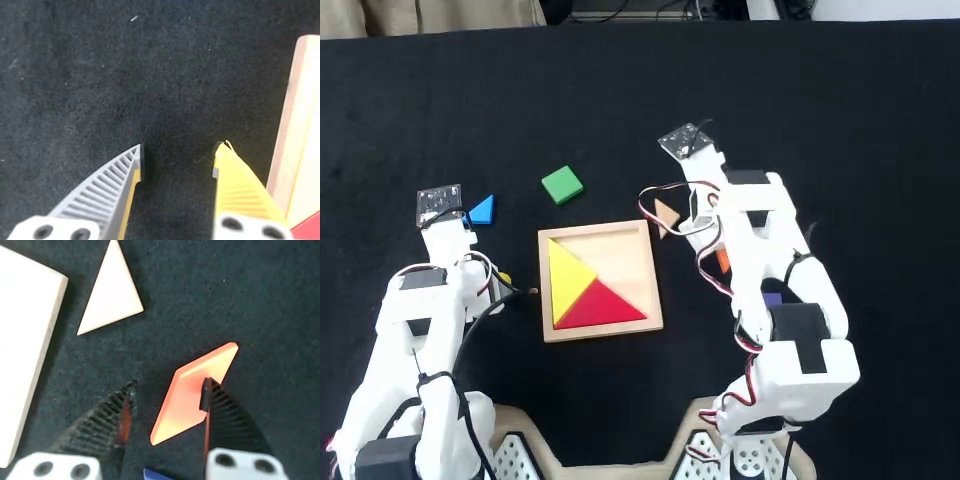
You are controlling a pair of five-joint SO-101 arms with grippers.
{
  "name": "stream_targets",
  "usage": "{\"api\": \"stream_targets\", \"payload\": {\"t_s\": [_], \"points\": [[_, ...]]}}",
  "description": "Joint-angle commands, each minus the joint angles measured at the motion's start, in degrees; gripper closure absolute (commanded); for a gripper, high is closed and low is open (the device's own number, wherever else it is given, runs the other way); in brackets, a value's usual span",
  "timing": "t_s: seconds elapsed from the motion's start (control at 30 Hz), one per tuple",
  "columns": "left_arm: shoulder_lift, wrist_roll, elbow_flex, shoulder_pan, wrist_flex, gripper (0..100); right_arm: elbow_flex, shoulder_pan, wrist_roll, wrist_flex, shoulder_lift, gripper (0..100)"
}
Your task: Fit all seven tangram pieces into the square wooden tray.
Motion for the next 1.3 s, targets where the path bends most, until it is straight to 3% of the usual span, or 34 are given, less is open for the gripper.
{"api": "stream_targets", "payload": {"t_s": [0.0,1.27], "points": [[-1.2,0.3,-0.1,0.8,-0.3,77,-1.6,0.9,0.5,0.4,0.1,80.8],[-1.2,0.3,-0.1,0.5,-0.3,77,2.9,5.0,3.3,-0.2,0.2,80.9]]}}
